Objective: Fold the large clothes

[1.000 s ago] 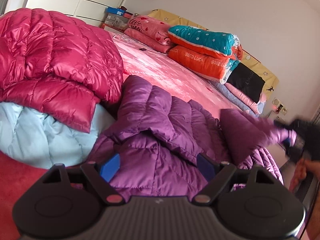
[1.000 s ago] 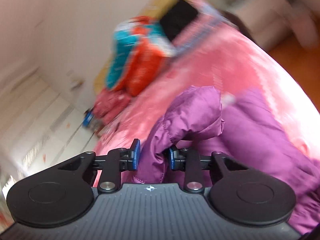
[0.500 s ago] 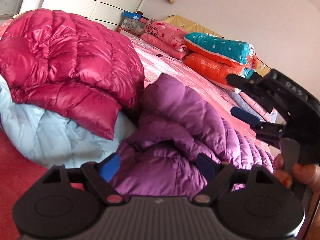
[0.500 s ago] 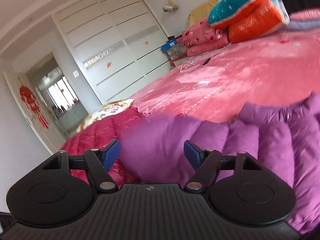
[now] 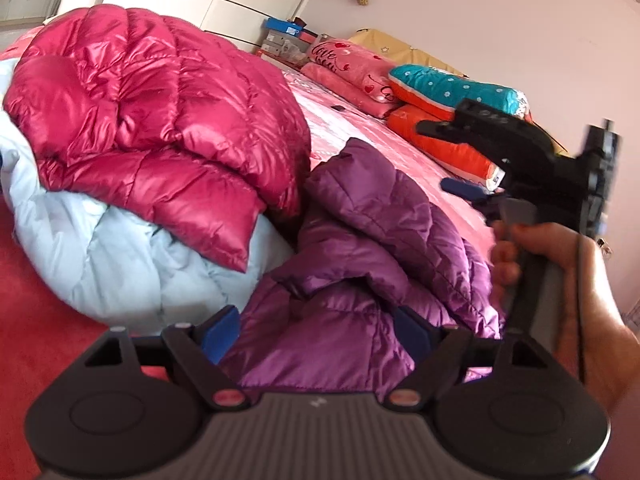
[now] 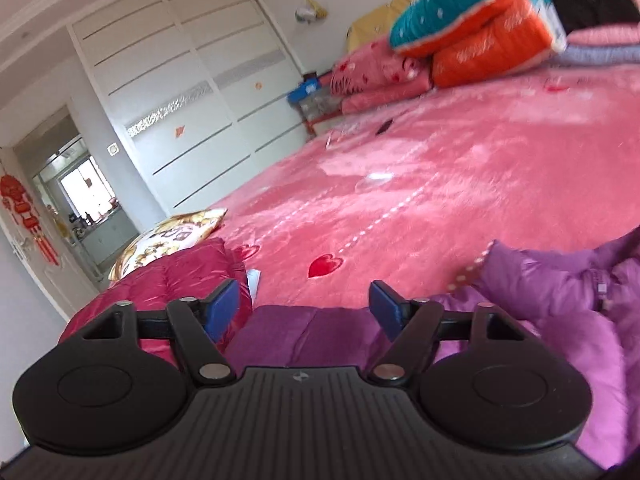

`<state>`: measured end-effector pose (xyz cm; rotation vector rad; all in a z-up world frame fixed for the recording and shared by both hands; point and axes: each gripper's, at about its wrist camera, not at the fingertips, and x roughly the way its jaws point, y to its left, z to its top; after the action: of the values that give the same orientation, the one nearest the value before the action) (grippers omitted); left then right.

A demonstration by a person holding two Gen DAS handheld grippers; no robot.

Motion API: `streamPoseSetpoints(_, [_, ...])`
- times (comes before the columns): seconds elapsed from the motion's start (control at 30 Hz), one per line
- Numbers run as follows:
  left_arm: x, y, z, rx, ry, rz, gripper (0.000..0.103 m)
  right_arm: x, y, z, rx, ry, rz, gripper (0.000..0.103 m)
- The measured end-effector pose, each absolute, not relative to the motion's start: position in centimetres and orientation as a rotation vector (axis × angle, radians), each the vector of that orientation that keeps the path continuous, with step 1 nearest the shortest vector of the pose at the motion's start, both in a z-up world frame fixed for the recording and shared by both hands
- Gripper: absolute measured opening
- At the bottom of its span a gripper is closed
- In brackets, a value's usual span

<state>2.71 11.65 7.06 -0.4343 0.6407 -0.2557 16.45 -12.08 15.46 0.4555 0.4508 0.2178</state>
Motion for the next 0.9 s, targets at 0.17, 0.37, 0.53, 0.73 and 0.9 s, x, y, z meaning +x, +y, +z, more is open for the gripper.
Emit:
streamPoseSetpoints(0.17, [2.9,11.9,7.0,-0.45,0.648,-0.246,0.084,19.3,-8.9,12.8,0.212,0.722,0.296,0.097])
streamPoseSetpoints(0.37, [2.8,13.0,7.0,-0.475,0.646,-0.238,0.084,15.2,-8.2,10.9,0.094,0.779,0.395,0.096])
streamPoseSetpoints(0.53, [2.8,12.7,6.9,-0.457,0.651,-0.25,0.084,12.8,-8.6,10.4,0.078,0.717,0.363,0.097])
streamPoseSetpoints(0.73, [2.7,12.4,6.8,-0.44,0.63,-0.256,0.084,8.2,-10.3,12.8,0.144,0.51,0.205,0.103])
streamPoseSetpoints(0.9, [2.3,11.5,6.9,-0.426,0.593,-0.288,0.084,0.9,-15.6,13.6,0.238,0.424,0.036,0.103])
